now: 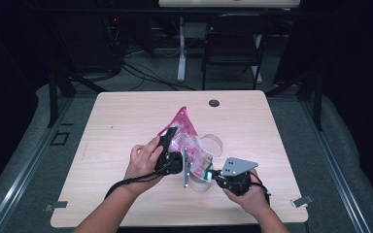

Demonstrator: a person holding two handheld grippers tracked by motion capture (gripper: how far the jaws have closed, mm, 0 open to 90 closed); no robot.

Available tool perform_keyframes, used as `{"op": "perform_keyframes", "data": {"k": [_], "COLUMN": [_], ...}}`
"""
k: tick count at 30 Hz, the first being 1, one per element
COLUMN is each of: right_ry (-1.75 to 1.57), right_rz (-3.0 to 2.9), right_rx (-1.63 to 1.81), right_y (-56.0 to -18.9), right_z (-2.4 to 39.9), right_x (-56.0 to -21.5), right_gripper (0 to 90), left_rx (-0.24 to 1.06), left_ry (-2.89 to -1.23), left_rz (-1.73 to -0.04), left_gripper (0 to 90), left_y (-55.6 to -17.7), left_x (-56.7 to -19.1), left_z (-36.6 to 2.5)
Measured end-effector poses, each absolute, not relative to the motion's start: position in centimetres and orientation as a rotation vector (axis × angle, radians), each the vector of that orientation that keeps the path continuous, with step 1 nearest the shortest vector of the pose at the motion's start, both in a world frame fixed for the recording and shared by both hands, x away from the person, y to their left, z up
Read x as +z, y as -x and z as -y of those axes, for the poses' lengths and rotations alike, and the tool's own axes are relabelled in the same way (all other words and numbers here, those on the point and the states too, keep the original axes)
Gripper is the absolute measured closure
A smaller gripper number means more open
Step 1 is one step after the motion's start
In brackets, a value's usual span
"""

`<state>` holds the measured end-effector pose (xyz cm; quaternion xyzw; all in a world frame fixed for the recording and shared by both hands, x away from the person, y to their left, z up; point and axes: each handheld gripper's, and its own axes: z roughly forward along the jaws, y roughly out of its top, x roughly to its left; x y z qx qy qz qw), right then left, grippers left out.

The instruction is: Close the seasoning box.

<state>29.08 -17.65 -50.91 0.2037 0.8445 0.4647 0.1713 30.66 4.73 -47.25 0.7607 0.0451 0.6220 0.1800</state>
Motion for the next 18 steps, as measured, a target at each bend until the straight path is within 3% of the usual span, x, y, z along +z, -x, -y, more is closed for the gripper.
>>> {"op": "perform_keyframes", "data": {"k": [18], "right_ry": [-0.570], "right_rz": [-2.395], "right_rx": [1.307], "right_y": [-28.92], "right_z": [17.62], "right_x": [-50.63], "right_gripper": [90.0], "left_rx": [1.717], "left_ry": [-2.177], "left_rz": [-0.164], "left_gripper": [61.7], "left_y": [-30.85], "left_x": [-47.40], "left_z": [-5.15]}}
